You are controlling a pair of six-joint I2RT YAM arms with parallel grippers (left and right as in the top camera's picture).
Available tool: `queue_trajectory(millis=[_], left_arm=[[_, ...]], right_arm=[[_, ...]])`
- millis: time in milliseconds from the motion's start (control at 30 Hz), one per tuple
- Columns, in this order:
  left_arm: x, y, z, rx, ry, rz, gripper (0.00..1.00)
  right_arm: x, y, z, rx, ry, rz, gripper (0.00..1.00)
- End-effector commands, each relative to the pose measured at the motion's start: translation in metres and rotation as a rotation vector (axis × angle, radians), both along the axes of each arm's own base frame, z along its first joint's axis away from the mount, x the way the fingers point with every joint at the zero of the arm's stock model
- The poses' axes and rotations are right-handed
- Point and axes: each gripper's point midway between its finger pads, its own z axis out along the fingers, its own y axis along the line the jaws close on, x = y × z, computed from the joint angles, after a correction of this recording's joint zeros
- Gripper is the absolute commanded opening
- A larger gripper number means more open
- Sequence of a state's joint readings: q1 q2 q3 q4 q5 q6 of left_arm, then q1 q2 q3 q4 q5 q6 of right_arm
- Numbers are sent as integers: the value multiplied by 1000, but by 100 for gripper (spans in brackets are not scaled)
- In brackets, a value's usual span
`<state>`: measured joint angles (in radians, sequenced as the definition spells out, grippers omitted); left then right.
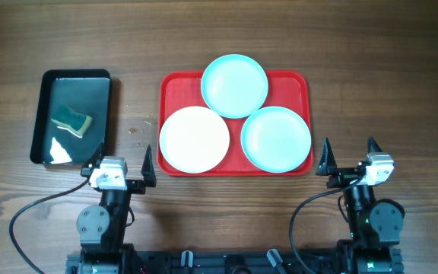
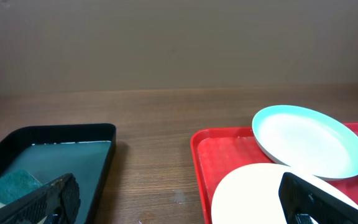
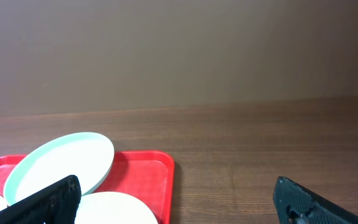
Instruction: Clean dirty plates on tray and stack at the side
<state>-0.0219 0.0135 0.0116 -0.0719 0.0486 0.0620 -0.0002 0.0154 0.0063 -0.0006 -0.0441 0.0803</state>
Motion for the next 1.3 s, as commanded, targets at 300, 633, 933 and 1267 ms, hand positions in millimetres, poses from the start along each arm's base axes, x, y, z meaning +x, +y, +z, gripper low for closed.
queue_trajectory(millis=[300, 633, 933, 1267], left_arm=[[0, 2, -2, -12, 0, 14, 100], [0, 2, -2, -12, 0, 14, 100], [0, 2, -2, -12, 0, 15, 100], [-66, -121, 56, -82, -204, -819, 100]], right_arm=[[0, 0, 2, -13, -9, 0, 99], [0, 0, 2, -13, -9, 0, 100], [0, 0, 2, -13, -9, 0, 100], [0, 0, 2, -13, -9, 0, 100]])
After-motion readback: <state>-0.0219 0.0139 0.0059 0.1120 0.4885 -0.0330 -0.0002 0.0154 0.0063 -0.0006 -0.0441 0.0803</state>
